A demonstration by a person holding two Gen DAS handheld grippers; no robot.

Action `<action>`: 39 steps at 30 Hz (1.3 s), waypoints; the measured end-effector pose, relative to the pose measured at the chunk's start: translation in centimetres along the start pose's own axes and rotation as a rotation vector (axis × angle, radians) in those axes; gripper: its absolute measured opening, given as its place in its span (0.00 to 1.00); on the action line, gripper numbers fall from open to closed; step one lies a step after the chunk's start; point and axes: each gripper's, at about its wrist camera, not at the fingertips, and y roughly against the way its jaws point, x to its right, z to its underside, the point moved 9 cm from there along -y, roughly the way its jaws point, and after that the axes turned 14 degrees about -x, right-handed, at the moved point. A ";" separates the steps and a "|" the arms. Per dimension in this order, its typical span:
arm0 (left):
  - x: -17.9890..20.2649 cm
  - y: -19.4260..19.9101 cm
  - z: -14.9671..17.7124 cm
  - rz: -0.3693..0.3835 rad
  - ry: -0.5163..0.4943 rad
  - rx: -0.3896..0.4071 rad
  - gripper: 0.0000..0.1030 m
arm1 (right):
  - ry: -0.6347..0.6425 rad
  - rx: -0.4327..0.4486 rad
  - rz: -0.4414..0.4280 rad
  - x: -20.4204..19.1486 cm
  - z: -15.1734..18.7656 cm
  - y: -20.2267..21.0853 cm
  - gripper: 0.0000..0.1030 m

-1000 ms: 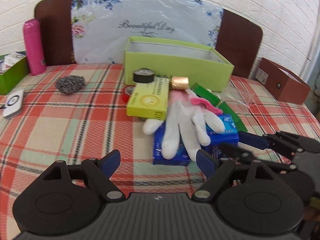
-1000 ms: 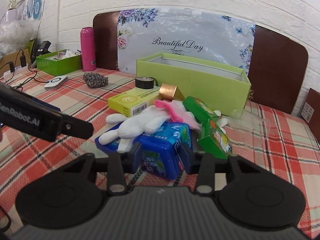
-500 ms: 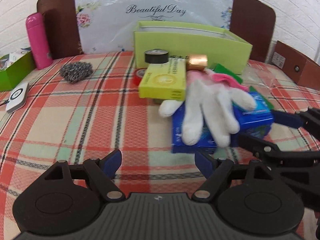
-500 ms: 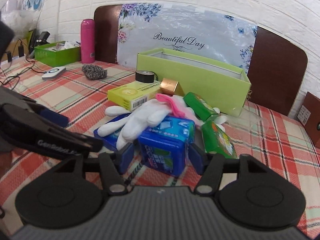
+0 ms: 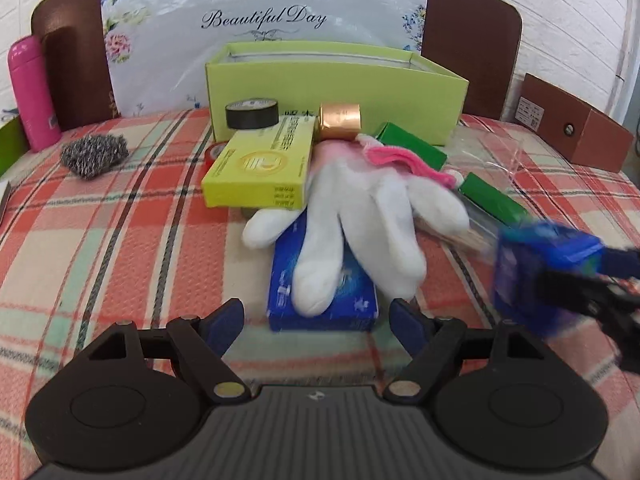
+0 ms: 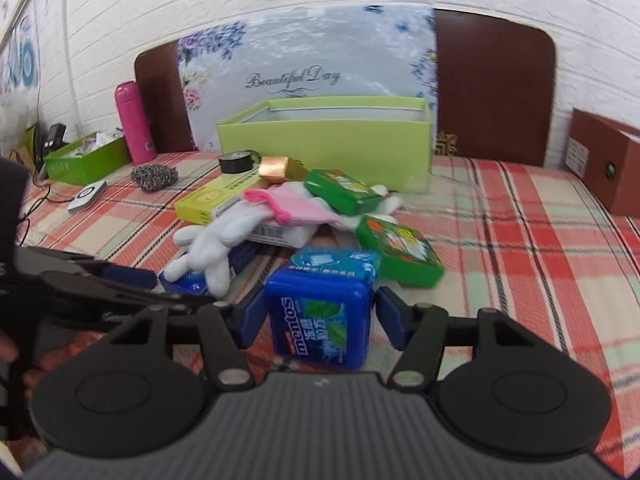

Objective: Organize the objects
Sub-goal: 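Grasp the blue mint tin with right tool while left tool returns to the items, then grasp the blue medicine box with the left tool, then carry the medicine box and mint tin into the green box, release both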

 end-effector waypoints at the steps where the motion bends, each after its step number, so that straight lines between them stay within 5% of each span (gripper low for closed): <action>1: 0.2 -0.3 -0.4 -0.005 -0.001 0.003 0.80 | -0.010 0.000 -0.002 0.3 0.3 0.3 0.56; 3: 0.3 -0.7 -1.1 0.002 0.010 0.013 0.70 | -0.027 -0.008 -0.006 0.6 0.9 0.6 0.56; 4: 0.3 -0.8 -1.3 0.002 0.010 0.014 0.57 | -0.036 -0.010 -0.011 0.7 1.1 0.7 0.56; 10: -0.1 1.7 1.7 0.043 -0.072 -0.045 0.57 | -0.067 -0.040 -0.087 0.7 2.2 1.2 0.56; 16: -1.6 5.0 6.3 0.014 -0.135 -0.091 0.63 | -0.053 -0.052 -0.018 1.3 3.0 1.0 0.56; 20: -1.9 4.2 5.0 -0.030 -0.112 -0.075 0.69 | -0.068 -0.044 0.002 1.0 2.6 0.6 0.59; 28: -1.1 2.6 3.3 -0.004 -0.077 -0.058 0.69 | -0.014 -0.051 0.117 0.4 1.8 -0.8 0.65; 30: -1.2 2.8 3.5 0.018 -0.082 -0.055 0.57 | -0.012 -0.059 0.116 0.5 1.8 -1.2 0.62; 31: -1.2 3.0 3.6 0.021 -0.088 -0.058 0.57 | -0.014 -0.068 0.114 0.5 1.8 -1.3 0.55; 35: -1.4 3.7 3.6 0.041 -0.077 -0.059 0.57 | 0.003 -0.083 0.100 0.4 1.9 -1.2 0.54; 39: -1.7 5.9 2.0 0.057 -0.080 0.002 0.57 | -0.036 -0.057 -0.016 0.3 0.4 0.7 0.54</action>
